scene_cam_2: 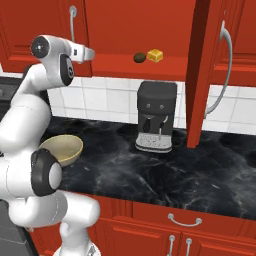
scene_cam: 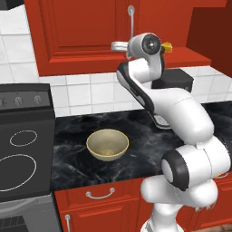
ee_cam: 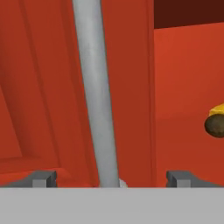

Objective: Open the cabinet. Pick the apple and kiwi from the cabinet and place them into the bowl. Then close the cabinet.

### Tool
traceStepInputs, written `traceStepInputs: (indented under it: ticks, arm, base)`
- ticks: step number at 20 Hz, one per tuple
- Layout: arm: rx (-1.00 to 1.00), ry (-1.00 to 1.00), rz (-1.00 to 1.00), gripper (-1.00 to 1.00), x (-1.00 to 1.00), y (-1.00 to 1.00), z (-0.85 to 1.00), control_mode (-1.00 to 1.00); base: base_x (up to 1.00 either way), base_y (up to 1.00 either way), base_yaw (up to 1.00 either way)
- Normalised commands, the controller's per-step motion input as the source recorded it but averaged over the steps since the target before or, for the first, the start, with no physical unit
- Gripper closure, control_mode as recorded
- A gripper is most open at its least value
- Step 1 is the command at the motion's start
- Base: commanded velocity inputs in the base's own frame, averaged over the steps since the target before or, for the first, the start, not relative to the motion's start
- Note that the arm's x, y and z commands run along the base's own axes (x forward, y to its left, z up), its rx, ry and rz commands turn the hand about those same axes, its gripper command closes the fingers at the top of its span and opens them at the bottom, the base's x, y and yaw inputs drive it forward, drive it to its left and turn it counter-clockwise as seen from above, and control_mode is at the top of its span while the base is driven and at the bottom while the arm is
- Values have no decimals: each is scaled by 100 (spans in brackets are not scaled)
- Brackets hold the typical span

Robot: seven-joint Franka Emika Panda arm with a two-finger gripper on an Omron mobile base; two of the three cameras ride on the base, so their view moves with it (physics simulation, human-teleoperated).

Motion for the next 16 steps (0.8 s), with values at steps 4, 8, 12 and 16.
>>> traceStepInputs:
  ticks: [4, 8, 12, 16]
  arm:
    - [0, -1, 0, -100, 46, 5, -12, -100]
    - [0, 0, 0, -100, 59, 8, -15, -100]
    - [-1, 0, 0, 100, 59, 20, -18, -100]
    - [0, 0, 0, 100, 6, 3, -1, -100]
  base:
    - [0, 0, 0]
    - [0, 0, 0]
    - [0, 0, 0]
    - [0, 0, 0]
